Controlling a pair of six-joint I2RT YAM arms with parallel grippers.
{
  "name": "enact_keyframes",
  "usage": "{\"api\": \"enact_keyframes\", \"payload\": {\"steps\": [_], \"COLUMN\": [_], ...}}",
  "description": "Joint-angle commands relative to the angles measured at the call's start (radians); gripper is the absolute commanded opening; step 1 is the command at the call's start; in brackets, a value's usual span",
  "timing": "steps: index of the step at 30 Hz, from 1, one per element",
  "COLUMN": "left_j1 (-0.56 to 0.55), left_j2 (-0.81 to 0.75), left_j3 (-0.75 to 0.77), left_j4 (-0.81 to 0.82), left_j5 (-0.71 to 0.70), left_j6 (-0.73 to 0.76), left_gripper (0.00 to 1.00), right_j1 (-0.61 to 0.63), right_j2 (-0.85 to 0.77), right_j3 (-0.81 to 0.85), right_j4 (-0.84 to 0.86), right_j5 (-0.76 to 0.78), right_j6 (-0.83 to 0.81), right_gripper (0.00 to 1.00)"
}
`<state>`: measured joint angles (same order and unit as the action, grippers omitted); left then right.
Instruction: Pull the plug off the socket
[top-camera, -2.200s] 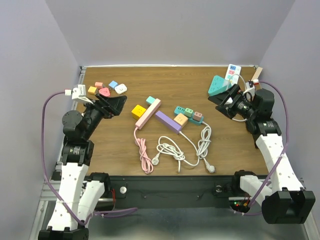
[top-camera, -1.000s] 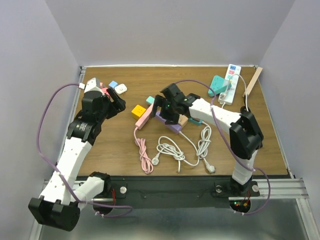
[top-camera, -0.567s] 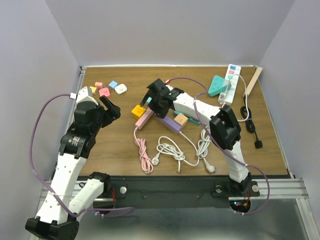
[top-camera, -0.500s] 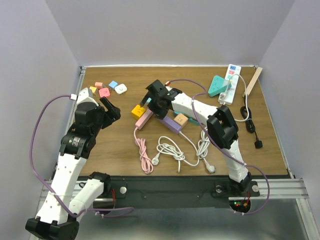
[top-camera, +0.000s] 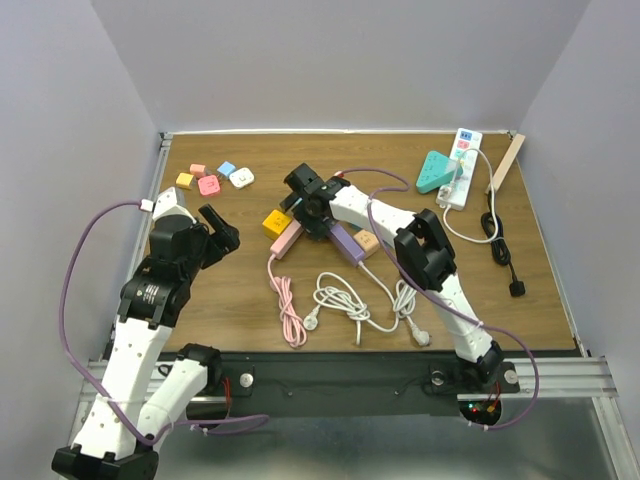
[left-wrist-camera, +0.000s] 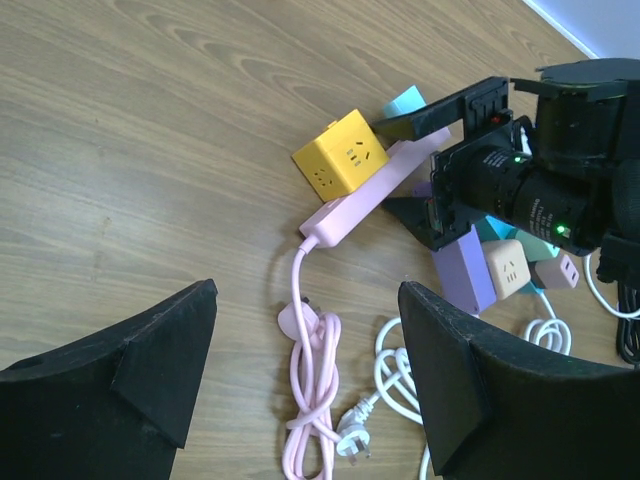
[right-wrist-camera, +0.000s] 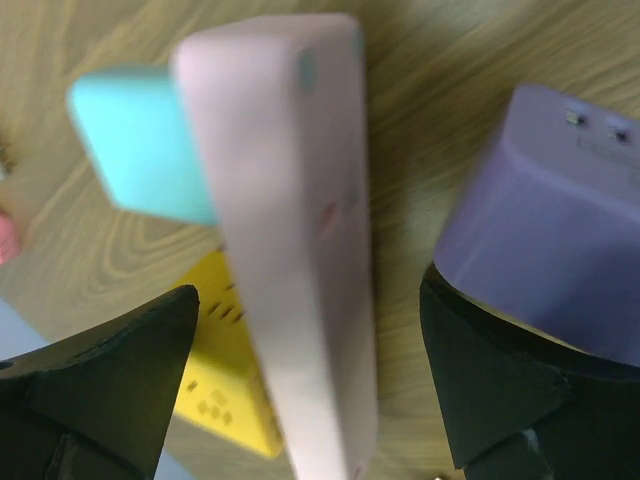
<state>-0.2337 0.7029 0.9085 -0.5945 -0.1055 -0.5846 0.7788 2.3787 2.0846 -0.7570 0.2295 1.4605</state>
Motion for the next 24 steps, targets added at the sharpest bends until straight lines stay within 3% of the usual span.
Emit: {"api": "enact_keyframes", "payload": {"steps": [1,8,10,11,12,13,17,20,24], "left_j1": [0.004,0.004,0.004,0.004,0.004,0.004,0.004,0.004,0.004], "left_j2": [-0.026,-0.051,-0.052,-0.052,-0.049,-0.049,-0.045,-0.029,-0.002], "left_j3": [-0.014,-0.054,-0.071,-0.077,-0.085,-0.089,-0.114,-0.129,-0.148], "left_j4": [0.002,0.004,0.01,0.013,0.018,0.022,0.048,0.088,0.168], "left_j5": [0.0,0.012,0.016,0.018,0.023,0.026,0.05,0.101,0.281], "left_j6": [0.012,0.006,0.006,0.006,0.008,0.008,0.019,0.043,0.124], "left_gripper": [0.85,0.85,0.85,0.85,0.85,0.84,0.84,0.83,0.84], "right_j1": [-0.009,-0.016,-0.016,-0.018,-0.018,-0.016,-0.016,-0.016,-0.018], "right_j2": [0.033,0.005,-0.003,-0.007,-0.018,-0.025,-0.07,-0.171,-0.294], "right_j3": [-0.007,-0.081,-0.097,-0.103,-0.115,-0.126,-0.202,-0.308,-0.37], "right_j4": [-0.107,-0.107,-0.102,-0.102,-0.099,-0.094,-0.062,0.06,0.177], "right_j5": [0.074,0.055,0.034,0.025,0.005,-0.005,-0.03,-0.08,-0.212], "right_j6": [0.006,-0.15,-0.205,-0.235,-0.28,-0.308,-0.439,-0.587,-0.753], "right_gripper": [0.94,0.72,0.42,0.21,0.07,0.01,0.0,0.01,0.0]}}
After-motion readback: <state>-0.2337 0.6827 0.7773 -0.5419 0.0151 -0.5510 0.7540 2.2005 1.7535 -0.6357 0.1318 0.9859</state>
